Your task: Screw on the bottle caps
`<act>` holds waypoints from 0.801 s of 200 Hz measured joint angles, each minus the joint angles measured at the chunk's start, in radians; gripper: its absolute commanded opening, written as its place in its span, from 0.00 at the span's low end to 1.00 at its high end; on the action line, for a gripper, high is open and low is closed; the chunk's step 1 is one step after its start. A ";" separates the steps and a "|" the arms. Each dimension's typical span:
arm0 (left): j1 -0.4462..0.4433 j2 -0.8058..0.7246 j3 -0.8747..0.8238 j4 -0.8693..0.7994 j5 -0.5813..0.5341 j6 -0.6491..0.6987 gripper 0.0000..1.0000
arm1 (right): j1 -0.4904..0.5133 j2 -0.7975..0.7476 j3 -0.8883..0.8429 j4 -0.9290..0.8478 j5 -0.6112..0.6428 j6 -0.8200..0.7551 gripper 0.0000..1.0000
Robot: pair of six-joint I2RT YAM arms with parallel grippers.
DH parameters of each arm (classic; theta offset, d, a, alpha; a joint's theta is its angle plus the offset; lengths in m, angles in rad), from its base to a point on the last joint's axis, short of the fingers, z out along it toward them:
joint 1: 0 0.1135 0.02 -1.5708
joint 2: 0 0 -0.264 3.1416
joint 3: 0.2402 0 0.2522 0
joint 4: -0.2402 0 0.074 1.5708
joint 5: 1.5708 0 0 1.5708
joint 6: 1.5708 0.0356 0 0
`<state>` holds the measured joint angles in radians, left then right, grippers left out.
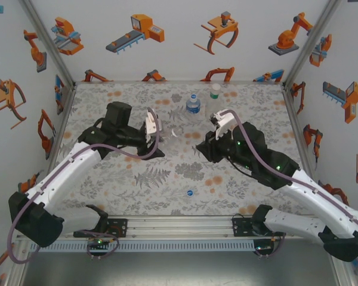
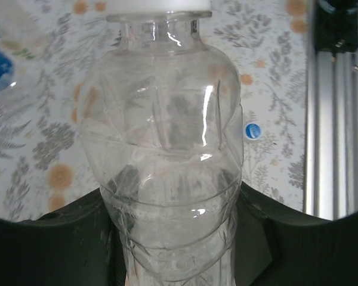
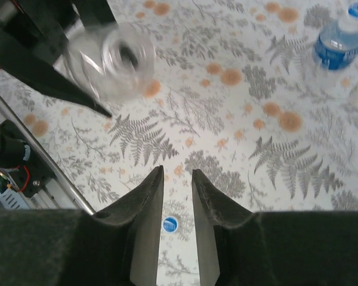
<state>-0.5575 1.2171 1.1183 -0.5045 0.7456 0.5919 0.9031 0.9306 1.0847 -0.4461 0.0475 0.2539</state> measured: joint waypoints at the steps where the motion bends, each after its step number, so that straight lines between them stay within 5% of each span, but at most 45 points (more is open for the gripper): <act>1: 0.004 -0.002 -0.001 0.004 -0.002 -0.005 0.00 | 0.000 0.000 -0.002 -0.002 0.001 0.003 0.28; 91: 0.069 -0.041 0.008 0.069 -0.187 -0.217 0.00 | 0.160 0.373 -0.186 -0.054 0.101 0.427 0.39; 129: 0.093 -0.092 0.001 0.064 -0.261 -0.241 0.00 | 0.189 0.512 -0.186 -0.059 0.089 0.498 0.51; 160: 0.102 -0.125 -0.043 0.081 -0.285 -0.242 0.00 | 0.214 0.563 -0.186 -0.058 0.080 0.536 0.48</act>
<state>-0.4553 1.0920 1.0756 -0.4232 0.4603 0.3500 1.1175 1.4933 0.8986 -0.5045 0.1276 0.7895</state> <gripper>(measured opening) 0.531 0.503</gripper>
